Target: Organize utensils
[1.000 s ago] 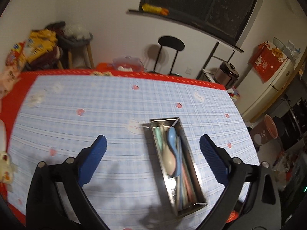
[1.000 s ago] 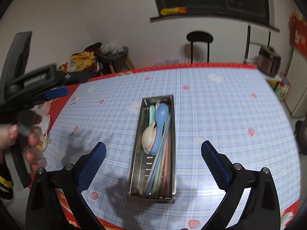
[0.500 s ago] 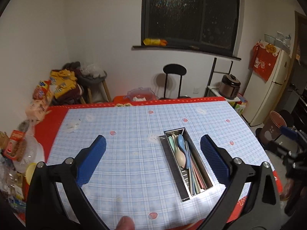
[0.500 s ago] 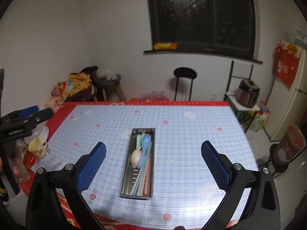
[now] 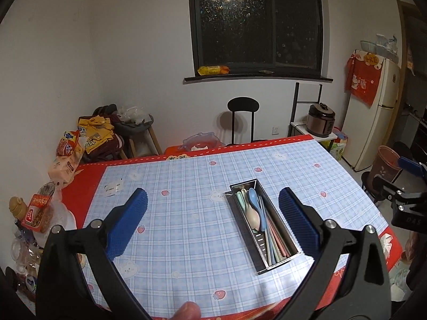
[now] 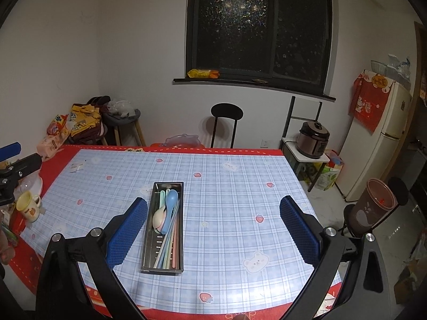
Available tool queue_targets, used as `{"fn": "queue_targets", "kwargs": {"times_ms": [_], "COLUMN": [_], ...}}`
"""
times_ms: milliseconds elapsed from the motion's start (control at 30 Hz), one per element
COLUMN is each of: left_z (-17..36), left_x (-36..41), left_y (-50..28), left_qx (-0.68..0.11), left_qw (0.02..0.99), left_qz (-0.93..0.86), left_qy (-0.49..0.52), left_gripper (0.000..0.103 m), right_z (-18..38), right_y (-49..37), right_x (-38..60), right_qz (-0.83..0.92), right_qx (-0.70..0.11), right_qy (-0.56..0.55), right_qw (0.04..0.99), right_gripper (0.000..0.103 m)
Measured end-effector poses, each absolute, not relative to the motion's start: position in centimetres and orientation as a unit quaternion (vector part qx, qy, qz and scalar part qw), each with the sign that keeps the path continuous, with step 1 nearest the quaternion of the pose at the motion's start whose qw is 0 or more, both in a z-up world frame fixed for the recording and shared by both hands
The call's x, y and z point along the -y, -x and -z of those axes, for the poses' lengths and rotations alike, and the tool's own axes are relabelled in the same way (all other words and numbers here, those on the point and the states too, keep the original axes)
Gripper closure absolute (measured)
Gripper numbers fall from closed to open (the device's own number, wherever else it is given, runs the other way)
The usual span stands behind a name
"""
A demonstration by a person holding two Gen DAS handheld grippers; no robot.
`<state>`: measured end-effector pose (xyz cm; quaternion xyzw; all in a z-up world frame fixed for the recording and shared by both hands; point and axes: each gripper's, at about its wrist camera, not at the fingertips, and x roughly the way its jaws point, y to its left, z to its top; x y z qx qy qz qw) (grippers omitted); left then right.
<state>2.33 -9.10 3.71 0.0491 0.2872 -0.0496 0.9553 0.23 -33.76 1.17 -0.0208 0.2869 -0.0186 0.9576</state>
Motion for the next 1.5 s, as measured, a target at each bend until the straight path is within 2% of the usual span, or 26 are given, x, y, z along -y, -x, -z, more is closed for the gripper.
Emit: {"fn": "queue_targets", "kwargs": {"times_ms": [1500], "left_z": [-2.5], "left_x": [8.9], "left_y": [-1.0], "left_qx": [-0.308], "left_qw": [0.949], "left_qz": [0.046], "left_qy": [-0.050], "left_gripper": [0.006], "right_z": [-0.7], "right_y": [0.3], "right_x": [32.7], "right_qz": [0.031], "right_qx": [-0.300], "right_qy": [0.037], "right_qw": [0.953], "right_gripper": [0.006]}}
